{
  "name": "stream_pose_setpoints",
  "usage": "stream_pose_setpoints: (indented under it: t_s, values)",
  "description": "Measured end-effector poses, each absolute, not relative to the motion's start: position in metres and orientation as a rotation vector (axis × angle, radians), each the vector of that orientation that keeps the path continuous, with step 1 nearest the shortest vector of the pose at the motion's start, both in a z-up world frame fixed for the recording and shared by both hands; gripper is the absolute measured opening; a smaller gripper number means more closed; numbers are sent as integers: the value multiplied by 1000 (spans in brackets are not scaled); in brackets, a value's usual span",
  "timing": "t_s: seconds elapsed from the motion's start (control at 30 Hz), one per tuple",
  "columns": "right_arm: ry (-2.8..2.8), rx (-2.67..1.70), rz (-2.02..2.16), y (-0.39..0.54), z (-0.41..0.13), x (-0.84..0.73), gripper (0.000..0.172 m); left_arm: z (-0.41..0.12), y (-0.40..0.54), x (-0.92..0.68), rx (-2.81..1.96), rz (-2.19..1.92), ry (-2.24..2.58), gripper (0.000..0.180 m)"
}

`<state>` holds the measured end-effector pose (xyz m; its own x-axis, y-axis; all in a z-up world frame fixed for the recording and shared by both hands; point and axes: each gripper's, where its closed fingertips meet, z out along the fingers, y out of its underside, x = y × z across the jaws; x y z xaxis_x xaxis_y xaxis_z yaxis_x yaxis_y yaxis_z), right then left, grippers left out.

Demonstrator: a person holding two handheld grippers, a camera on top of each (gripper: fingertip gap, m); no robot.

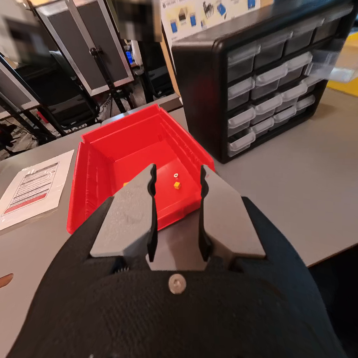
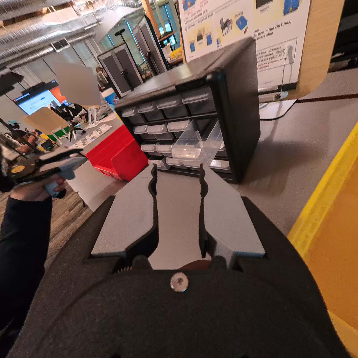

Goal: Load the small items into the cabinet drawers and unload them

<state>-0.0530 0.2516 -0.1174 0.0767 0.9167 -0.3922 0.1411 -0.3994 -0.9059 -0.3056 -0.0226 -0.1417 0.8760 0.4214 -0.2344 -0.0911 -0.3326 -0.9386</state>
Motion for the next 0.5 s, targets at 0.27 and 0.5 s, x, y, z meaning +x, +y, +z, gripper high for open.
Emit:
stream_pose_setpoints:
  t_s: [0.27, 0.5]
  values:
    - [-997, -1534, 1429, 255, -80, -17, 40, -169, -21, -335, -1978, 403, -289, 23]
    - [-1005, -1500, 1447, 249, -72, -15, 40, -214, 24, -349, -2428, 68, -117, 32]
